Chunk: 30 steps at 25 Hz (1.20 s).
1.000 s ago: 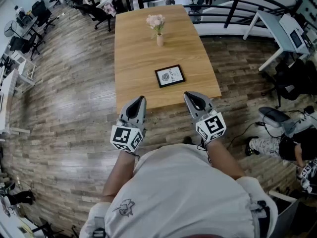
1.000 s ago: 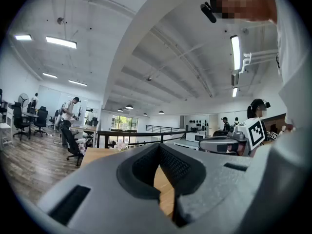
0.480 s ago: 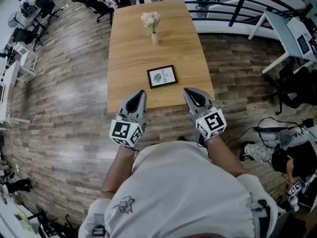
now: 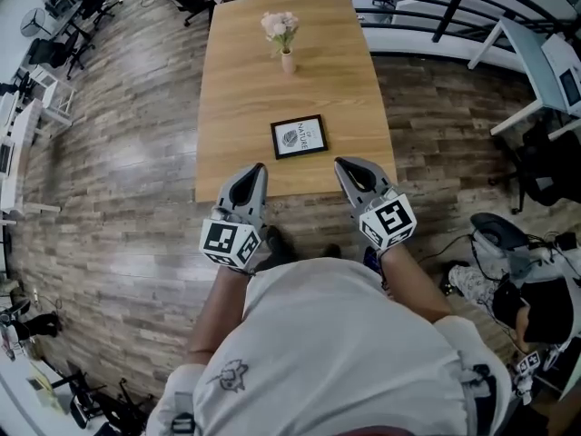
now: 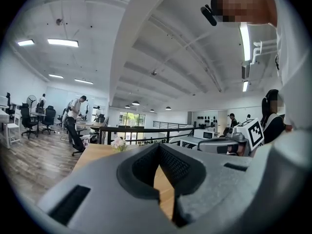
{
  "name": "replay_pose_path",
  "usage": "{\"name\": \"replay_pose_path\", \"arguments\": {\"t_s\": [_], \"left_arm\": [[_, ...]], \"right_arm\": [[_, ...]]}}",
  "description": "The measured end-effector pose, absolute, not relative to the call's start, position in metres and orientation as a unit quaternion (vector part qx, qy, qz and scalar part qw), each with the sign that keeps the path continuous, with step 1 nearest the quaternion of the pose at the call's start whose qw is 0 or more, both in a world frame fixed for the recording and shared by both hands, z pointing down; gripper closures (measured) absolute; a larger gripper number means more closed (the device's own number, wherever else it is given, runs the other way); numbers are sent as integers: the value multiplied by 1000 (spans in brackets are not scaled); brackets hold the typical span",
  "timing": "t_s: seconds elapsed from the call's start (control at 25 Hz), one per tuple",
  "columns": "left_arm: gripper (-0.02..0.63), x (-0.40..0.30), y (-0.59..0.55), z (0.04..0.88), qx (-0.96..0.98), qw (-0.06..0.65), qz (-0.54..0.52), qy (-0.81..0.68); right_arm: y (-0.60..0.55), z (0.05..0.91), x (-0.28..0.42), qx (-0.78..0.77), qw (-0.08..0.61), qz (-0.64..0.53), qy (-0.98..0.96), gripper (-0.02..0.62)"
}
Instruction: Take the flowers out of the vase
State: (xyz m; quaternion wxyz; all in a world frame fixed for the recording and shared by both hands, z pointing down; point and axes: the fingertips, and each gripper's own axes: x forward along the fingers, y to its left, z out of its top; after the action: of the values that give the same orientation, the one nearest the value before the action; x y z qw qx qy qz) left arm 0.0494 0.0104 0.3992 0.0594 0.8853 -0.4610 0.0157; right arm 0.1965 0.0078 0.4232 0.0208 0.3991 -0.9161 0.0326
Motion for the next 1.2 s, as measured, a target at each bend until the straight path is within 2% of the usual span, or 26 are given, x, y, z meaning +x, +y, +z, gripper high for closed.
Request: {"name": "replay_pose_path", "arguments": {"t_s": [0.4,0.88,1.2], "left_arm": [[603,9,-54,398,902,71,-4,-426],[603,-80,-103,394,922,68,-9,-381],[603,-94,-123,415,924,83,1,-374]], "right_arm": [[-39,421,153,428,42,38,-902,591],[-82,417,76,472,52,37,-879,590],[-98,437,59,468,80,55,-878,589]]}}
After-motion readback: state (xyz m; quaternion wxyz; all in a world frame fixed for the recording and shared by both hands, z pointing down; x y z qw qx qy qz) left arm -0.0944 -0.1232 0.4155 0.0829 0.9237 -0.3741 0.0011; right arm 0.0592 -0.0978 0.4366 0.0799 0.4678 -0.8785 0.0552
